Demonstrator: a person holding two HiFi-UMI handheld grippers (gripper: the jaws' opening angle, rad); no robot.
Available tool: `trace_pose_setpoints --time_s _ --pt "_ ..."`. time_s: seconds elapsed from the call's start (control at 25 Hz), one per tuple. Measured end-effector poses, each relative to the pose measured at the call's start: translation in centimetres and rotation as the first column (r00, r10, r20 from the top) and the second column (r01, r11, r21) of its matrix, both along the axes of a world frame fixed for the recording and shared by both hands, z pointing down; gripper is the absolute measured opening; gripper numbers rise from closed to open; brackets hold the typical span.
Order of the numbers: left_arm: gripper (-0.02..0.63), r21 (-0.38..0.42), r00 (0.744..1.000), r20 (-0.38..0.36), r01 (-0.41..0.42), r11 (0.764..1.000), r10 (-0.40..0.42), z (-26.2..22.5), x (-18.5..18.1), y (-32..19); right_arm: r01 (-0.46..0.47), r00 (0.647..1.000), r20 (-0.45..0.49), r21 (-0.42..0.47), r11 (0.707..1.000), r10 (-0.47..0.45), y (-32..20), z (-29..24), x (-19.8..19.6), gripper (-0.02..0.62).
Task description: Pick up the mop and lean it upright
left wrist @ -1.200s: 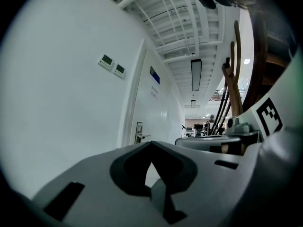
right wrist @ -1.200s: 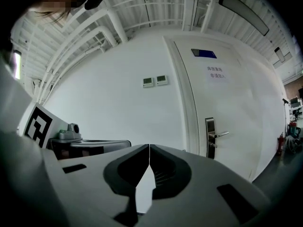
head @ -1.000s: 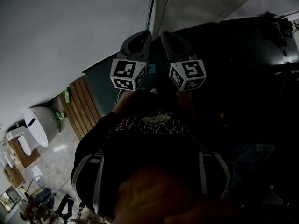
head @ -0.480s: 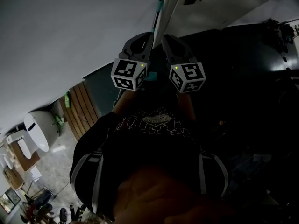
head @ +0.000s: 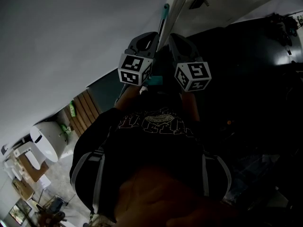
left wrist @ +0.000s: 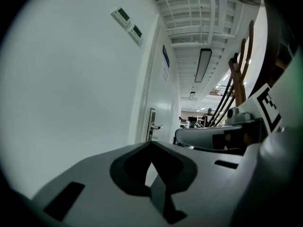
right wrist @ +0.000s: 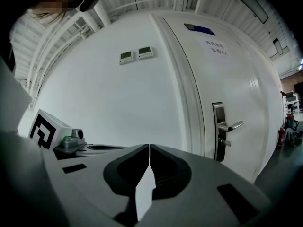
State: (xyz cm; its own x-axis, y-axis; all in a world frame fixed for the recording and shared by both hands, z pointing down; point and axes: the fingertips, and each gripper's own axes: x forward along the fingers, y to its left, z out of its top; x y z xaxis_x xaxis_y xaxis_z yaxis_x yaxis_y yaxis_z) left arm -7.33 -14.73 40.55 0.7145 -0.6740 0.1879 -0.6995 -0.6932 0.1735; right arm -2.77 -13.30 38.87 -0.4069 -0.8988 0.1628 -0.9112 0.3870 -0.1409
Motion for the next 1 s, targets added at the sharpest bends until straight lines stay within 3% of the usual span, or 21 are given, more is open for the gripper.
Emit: trace_pose_setpoints --time_s 0.24,0.72,1.0 --pt "0.037 -0.020 1.000 0.014 -0.002 1.000 0.003 1.4 1.0 -3.9 0.000 1.000 -0.017 -0.035 0.999 0.000 -2.6 1.0 1.0 0.020" --pt "0.041 -0.087 0.994 0.076 0.089 0.992 -0.083 6.2 4.3 -11.7 0.059 0.998 -0.034 -0.049 0.997 -0.061 -8.2 0.1 6.4 0.020" --pt "0.112 -0.123 0.985 0.142 0.115 0.986 -0.097 9.2 6.2 -15.0 0.050 0.999 -0.014 -0.060 0.997 -0.051 -9.3 0.4 9.6 0.020"
